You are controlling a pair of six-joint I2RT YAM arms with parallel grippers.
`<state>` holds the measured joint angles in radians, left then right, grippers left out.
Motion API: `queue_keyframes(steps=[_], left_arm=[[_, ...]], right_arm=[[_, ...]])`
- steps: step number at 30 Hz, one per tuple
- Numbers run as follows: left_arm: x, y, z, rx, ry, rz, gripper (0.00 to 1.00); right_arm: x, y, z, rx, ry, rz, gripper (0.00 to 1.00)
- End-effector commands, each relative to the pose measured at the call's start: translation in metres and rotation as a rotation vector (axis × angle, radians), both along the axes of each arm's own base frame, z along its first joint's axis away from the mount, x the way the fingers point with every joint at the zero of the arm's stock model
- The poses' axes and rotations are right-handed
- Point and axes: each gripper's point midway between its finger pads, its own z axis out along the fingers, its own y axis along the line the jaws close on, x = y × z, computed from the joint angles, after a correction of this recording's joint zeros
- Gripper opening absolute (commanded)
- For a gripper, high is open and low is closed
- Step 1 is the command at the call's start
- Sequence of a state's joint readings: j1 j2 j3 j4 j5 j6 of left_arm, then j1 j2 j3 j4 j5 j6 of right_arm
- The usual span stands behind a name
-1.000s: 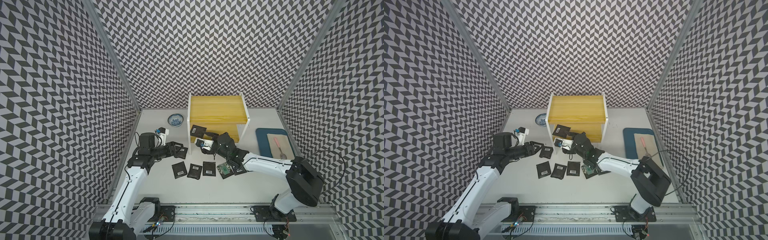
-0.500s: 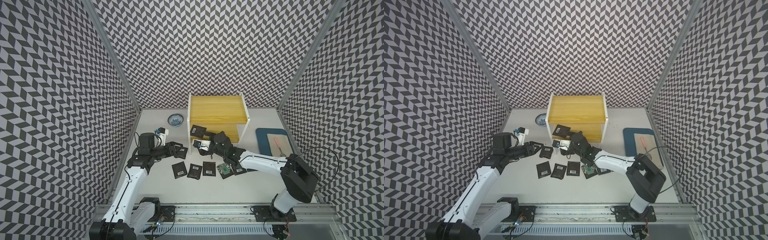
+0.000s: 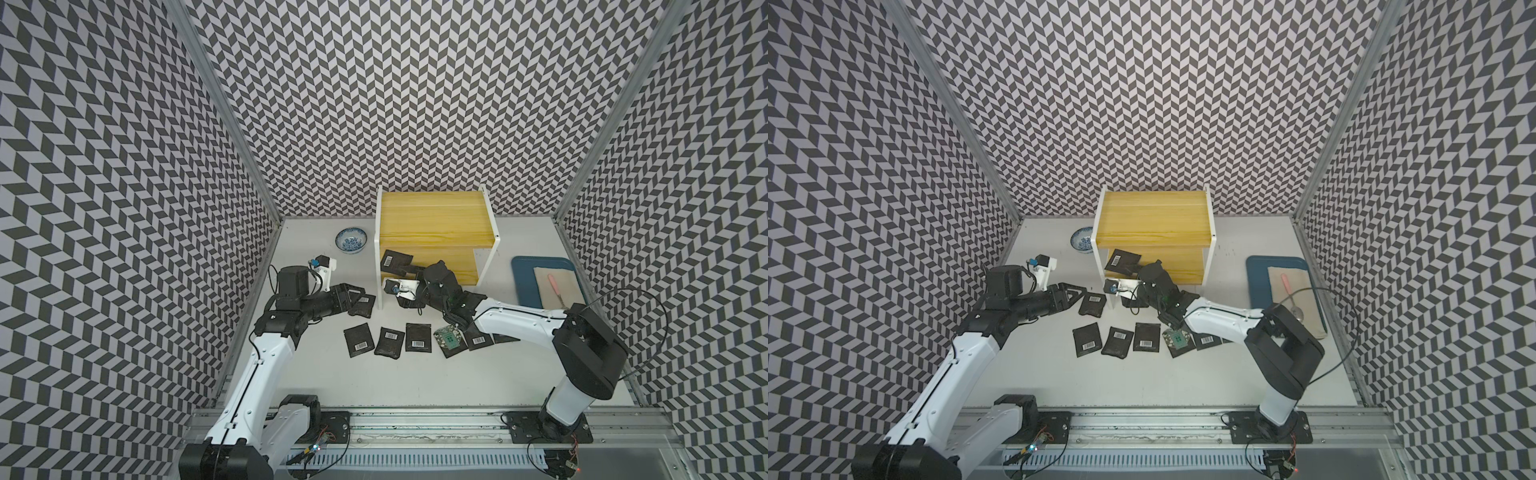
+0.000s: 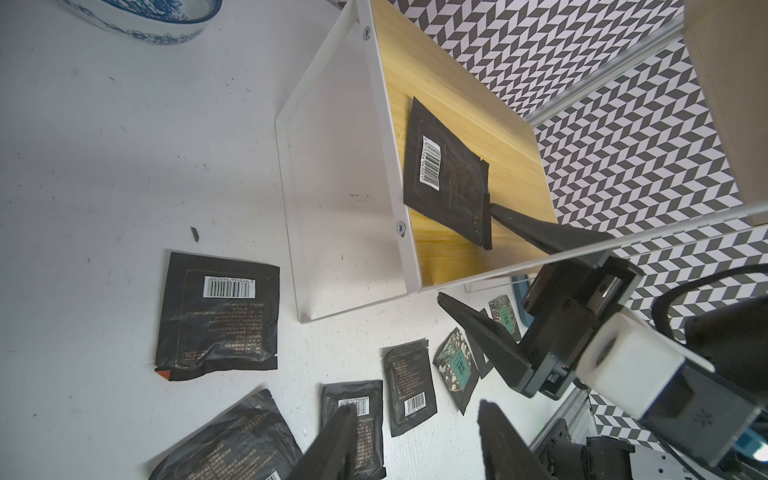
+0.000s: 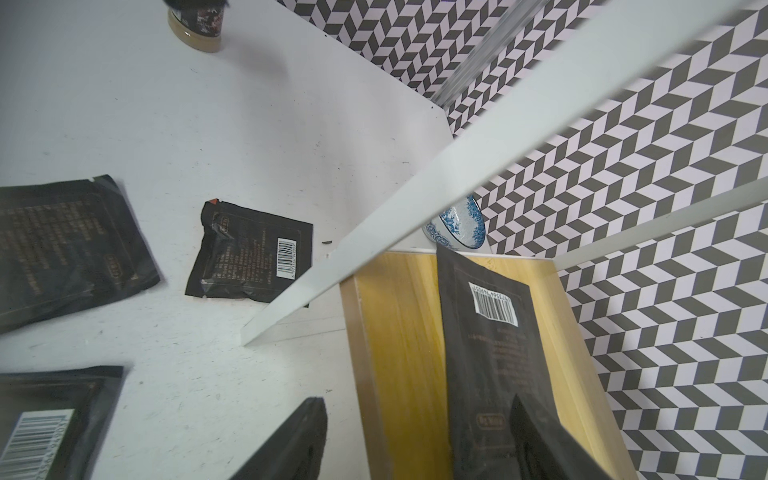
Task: Remove the tea bags from the shelf
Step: Pick up the tea bag from the shelf.
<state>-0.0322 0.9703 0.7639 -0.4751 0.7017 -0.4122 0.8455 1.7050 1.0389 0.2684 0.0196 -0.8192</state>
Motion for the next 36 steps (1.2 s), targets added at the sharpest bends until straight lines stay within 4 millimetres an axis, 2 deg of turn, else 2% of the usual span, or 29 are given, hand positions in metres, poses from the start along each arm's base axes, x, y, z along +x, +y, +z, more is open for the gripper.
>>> queue_keyframes(steps=[1,7,12,25,36], left_arm=[[-0.001,0.001,0.003,0.003,-0.03,-0.006,0.5],[-0.001,0.002,0.004,0.002,-0.035,-0.003,0.5],[0.0,0.003,0.002,-0.002,-0.03,0.001,0.5],[0.0,0.002,0.002,-0.018,-0.03,-0.001,0.5],[-0.001,0.002,0.007,-0.032,-0.038,0.003,0.5]], right_arm=[[0.006,0.005,0.004,0.029,0.002,0.0,0.71],[0.006,0.004,0.0,0.024,0.017,-0.006,0.64],[0.003,-0.001,0.001,0.039,0.041,-0.026,0.51],[-0.011,-0.022,0.01,0.07,0.041,-0.072,0.41],[-0.027,-0.033,0.013,0.083,0.044,-0.103,0.22]])
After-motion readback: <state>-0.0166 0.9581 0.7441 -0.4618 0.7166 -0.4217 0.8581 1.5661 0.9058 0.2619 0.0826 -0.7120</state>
